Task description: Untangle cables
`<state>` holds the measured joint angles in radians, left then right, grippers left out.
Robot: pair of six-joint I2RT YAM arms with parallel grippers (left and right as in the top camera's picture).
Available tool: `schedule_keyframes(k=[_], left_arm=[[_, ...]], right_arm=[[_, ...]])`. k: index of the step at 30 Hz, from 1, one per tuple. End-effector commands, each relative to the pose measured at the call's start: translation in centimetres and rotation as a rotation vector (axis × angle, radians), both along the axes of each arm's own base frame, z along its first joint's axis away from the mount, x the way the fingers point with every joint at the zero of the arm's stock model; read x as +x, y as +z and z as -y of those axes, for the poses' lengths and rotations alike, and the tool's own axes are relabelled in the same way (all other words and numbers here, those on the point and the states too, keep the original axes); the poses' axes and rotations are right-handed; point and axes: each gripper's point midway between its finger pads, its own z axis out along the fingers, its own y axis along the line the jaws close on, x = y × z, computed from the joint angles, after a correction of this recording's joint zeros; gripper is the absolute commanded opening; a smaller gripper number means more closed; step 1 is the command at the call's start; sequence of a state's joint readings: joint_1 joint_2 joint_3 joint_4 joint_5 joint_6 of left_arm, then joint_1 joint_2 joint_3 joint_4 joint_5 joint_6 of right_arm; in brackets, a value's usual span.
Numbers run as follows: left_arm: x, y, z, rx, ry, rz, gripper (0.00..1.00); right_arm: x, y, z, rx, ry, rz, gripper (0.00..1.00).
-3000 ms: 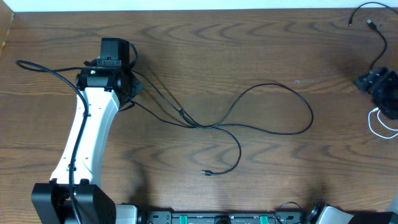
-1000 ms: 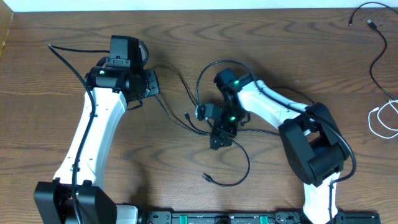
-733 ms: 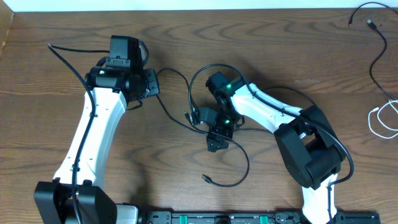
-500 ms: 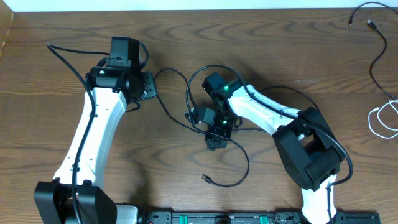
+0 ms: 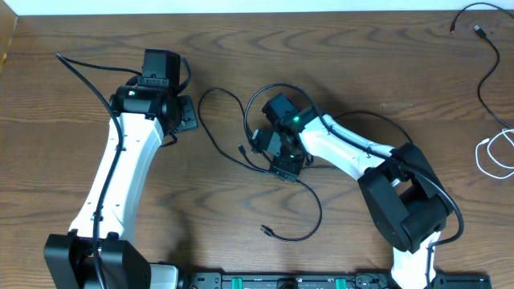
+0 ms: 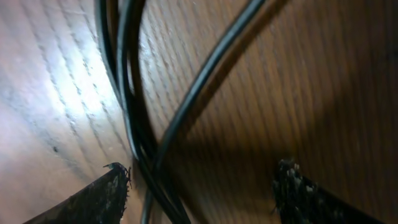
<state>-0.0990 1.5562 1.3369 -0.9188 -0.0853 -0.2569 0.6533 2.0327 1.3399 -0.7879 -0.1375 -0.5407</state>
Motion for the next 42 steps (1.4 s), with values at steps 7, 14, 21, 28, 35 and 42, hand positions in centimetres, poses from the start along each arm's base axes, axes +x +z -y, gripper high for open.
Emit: schedule_keyframes(k=[7,14,21,28,35,42], left_arm=[[-0.4,-0.3,-0.5,0.025,0.002,-0.030,0.64],[-0.4,-0.3,-0.5,0.025,0.002,-0.031,0.96],[-0.4,-0.3,-0.5,0.025,0.002,-0.030,0.96],[-0.4,-0.3,-0.5,0.025,0.002,-0.030,0.96],[-0.4,-0.3,-0.5,0.025,0.002,-0.030,0.96],[-0.4,-0.3,-0.5,0.025,0.002,-0.030,0.96]], right_arm=[[-5.7,-6.5,4.2,-0.193,0.004,-0.151,0.69],[-6.4,-7.2,4.0,-0.190,0.014,-0.143,0.37],[-5.5,-7.4,3.3,-0.162,-0.048,-0.110,0.01],[-2.1,-7.1,3.0,-0.157,-0.169,0.008,0.01],[5.6,-3.0,6.8,-0.352,-0.368,0.321,0.01],[13.0,3.9,11.7,-0.421,-0.575,0.501,0.01]])
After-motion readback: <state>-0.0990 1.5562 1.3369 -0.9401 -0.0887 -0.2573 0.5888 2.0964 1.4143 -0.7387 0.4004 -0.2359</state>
